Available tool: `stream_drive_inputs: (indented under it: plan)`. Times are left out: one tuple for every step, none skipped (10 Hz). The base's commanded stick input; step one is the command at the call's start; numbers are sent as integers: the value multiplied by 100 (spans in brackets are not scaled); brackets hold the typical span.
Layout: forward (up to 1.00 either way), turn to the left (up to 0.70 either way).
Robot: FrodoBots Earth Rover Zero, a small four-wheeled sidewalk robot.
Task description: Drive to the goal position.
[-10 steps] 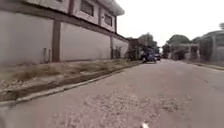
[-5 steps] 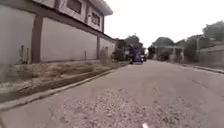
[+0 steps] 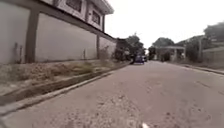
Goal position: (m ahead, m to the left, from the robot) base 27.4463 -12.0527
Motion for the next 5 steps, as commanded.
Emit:
stream_drive_inputs:
  plan:
    - [70,0]
    - [70,-22]
    - [70,-31]
    - [70,-34]
    - [70,-34]
